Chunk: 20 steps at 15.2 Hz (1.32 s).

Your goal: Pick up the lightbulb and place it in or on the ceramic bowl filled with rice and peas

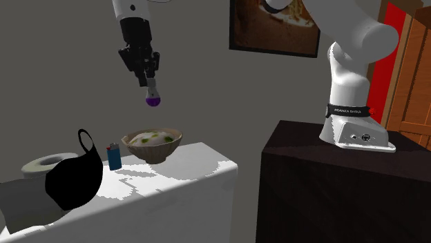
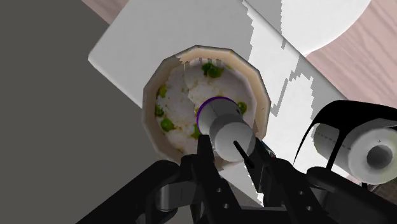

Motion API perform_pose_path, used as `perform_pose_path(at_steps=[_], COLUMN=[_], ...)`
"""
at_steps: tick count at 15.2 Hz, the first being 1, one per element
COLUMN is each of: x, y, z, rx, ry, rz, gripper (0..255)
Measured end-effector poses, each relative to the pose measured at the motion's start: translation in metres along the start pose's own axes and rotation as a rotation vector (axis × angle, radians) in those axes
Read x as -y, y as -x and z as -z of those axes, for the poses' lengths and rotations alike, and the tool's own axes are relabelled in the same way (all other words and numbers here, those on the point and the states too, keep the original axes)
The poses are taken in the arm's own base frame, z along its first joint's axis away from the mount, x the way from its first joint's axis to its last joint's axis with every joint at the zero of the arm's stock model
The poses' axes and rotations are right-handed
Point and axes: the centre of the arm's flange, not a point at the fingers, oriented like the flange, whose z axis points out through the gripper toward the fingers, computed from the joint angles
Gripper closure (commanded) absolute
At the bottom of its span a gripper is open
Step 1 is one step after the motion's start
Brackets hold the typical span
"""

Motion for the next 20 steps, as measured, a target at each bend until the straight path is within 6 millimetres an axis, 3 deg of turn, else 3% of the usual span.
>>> perform_pose_path(at_steps=[14,20], x=[0.005,0.005], y=[-0.01,-0.011], z=[-0.064,-0.069], rx=[-0.016,-0.008], ry=[-0.009,-0.006], rz=[0.007,0.004], gripper=[255,255])
